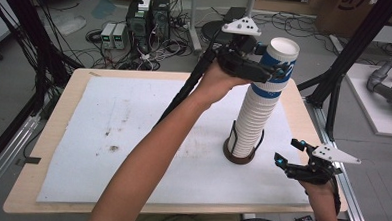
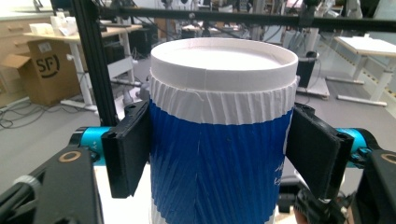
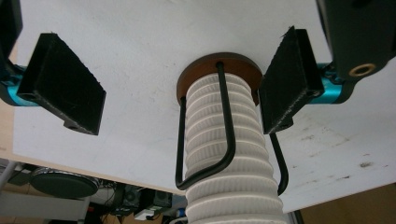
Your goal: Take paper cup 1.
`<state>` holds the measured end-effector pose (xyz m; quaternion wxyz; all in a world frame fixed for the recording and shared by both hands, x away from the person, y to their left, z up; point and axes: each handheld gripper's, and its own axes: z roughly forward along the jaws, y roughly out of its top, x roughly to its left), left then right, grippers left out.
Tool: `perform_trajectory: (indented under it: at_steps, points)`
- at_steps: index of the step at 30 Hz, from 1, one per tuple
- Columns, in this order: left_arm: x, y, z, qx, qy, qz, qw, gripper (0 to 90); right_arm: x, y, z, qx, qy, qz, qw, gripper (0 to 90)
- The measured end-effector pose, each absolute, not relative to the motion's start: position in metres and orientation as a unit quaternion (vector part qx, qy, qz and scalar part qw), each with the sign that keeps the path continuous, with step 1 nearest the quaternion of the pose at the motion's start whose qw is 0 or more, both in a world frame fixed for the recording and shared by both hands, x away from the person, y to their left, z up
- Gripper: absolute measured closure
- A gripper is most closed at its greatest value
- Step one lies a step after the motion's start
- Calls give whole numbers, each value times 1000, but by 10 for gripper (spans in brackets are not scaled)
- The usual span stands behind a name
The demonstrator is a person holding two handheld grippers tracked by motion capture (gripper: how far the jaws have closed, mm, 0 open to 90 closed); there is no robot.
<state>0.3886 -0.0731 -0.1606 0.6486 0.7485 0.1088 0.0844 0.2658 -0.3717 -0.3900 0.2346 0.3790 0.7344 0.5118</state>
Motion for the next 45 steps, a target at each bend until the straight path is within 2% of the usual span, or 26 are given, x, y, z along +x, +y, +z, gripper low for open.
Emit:
perform_trajectory:
  at_steps: [12,23,35,45]
  points:
    - [386,-61,-122,712,120,94,686,273,265,-371,-390,377,736,511,234,152]
    - [385,-30,-114,703,126,103,692,272,264,-368,-390,370,738,517,225,152]
    - [383,37,-131,701,147,124,687,272,262,-355,-387,356,744,522,217,152]
    - [372,86,-168,712,162,143,668,271,262,-338,-387,340,755,523,204,152]
